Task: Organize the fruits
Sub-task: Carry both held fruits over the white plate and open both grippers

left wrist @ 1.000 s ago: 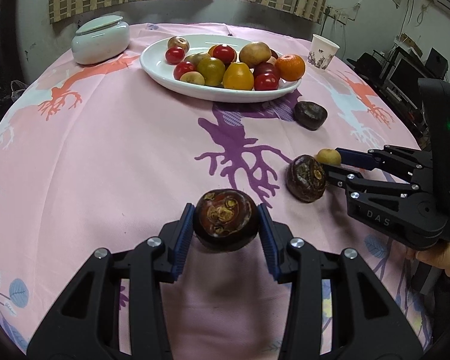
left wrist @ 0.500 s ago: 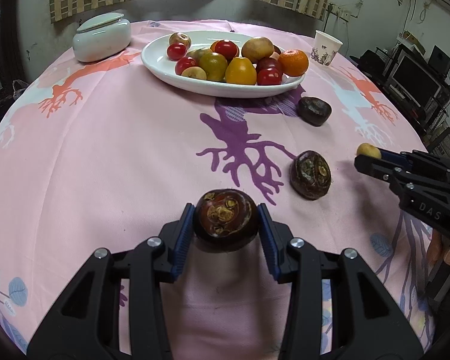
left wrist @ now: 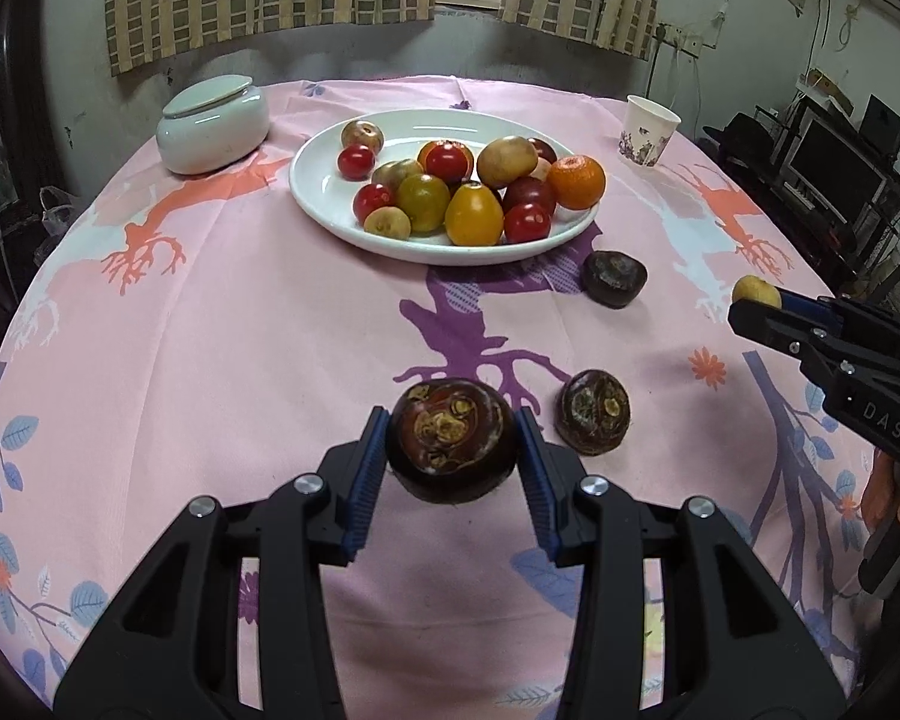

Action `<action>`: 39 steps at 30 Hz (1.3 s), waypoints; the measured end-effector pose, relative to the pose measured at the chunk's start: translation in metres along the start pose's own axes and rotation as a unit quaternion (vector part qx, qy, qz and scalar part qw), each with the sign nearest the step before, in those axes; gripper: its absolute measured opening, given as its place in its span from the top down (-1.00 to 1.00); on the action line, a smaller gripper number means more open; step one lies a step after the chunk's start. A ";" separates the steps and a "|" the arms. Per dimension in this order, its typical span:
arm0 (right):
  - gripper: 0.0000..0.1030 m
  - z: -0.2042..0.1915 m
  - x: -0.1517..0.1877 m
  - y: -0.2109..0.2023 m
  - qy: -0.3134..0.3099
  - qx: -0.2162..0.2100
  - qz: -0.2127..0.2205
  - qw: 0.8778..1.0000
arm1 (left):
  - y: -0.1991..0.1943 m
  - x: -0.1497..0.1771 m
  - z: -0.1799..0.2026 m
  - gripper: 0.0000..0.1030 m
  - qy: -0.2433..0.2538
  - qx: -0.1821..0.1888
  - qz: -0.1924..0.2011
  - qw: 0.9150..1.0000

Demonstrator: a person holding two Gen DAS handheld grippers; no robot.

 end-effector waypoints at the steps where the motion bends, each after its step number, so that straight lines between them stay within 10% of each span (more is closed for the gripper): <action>1: 0.51 0.000 -0.004 0.000 -0.002 0.000 0.002 1.000 | -0.001 -0.004 0.002 0.17 0.002 -0.001 0.001 1.000; 16: 0.51 -0.022 -0.104 0.045 -0.013 -0.008 0.039 0.999 | 0.037 -0.107 -0.023 0.17 -0.007 -0.024 0.029 0.999; 29: 0.48 -0.038 -0.134 0.128 0.040 -0.012 -0.015 0.999 | 0.082 -0.124 -0.057 0.05 -0.047 -0.046 0.020 0.998; 34: -0.17 -0.030 -0.133 0.122 0.069 0.009 -0.002 0.998 | 0.075 -0.123 -0.053 -0.34 -0.042 -0.060 0.037 0.997; 39: -0.17 -0.019 -0.130 0.107 0.087 0.001 0.015 0.996 | 0.062 -0.120 -0.047 -0.43 -0.044 -0.056 0.042 0.997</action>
Point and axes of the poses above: each gripper's, at about its wrist camera, not at the fingertips, and y roughly the way its jaws point, z to its right, x to its underside, the point moved 3 cm from there along y, roughly the way its jaws point, and after that the axes turned 13 degrees about x, right-handed, at the moved point
